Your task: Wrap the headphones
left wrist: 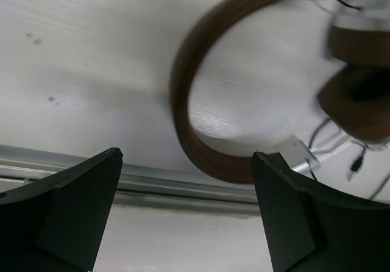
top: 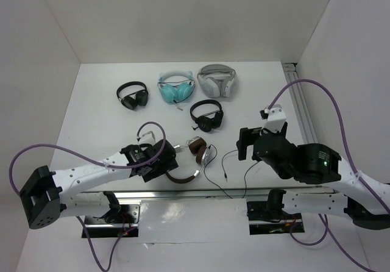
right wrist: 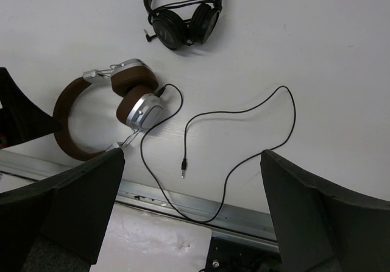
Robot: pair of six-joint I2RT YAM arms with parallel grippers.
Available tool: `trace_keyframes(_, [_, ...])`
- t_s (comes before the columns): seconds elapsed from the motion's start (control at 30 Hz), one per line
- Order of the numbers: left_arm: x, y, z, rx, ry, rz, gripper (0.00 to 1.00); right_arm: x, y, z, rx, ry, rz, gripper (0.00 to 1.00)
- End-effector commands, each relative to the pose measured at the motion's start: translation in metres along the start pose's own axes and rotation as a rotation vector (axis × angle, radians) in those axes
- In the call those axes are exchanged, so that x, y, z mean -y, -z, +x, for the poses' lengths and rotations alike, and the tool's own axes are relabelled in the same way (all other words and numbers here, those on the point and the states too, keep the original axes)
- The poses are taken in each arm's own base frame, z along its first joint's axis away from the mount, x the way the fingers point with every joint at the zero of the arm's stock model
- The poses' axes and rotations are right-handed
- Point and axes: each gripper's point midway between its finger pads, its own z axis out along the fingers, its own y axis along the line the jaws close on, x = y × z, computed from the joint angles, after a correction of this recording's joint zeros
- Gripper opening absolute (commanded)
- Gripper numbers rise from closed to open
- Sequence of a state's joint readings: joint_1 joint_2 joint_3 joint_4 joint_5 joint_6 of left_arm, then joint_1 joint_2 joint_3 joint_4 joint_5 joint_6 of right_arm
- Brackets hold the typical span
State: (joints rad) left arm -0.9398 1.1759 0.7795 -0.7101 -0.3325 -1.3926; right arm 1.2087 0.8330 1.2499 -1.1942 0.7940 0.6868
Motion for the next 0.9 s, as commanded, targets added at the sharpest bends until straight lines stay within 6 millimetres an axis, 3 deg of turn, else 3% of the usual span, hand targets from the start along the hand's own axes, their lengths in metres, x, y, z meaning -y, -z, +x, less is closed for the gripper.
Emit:
trace_keyframes(0.0, [-0.019,-0.014,-0.002,0.058,0.163,-0.082,1.0,-0.006,0.006,-0.009,0.048,-0.065,-0.069,1.0])
trace_keyframes(0.27, [-0.034,-0.05,0.017,0.025,0.159,-0.194,0.95,-0.01,0.014,-0.015,0.082,-0.093,-0.149,1.0])
trace_keyframes(0.4, [-0.04,-0.062,0.026,0.001,0.153,-0.24,0.84,-0.014,0.006,-0.01,0.056,-0.053,-0.115,1.0])
trace_keyframes(0.43, [-0.041,-0.063,0.029,-0.003,0.141,-0.248,0.74,-0.016,0.003,-0.008,0.047,-0.042,-0.108,1.0])
trace_keyframes(0.47, [-0.042,-0.065,0.03,-0.001,0.163,-0.257,0.73,-0.016,0.003,-0.008,0.047,-0.042,-0.108,1.0])
trace_keyframes(0.87, [-0.038,-0.072,0.067,-0.067,0.124,-0.277,0.64,-0.022,-0.004,-0.005,0.051,-0.025,-0.11,1.0])
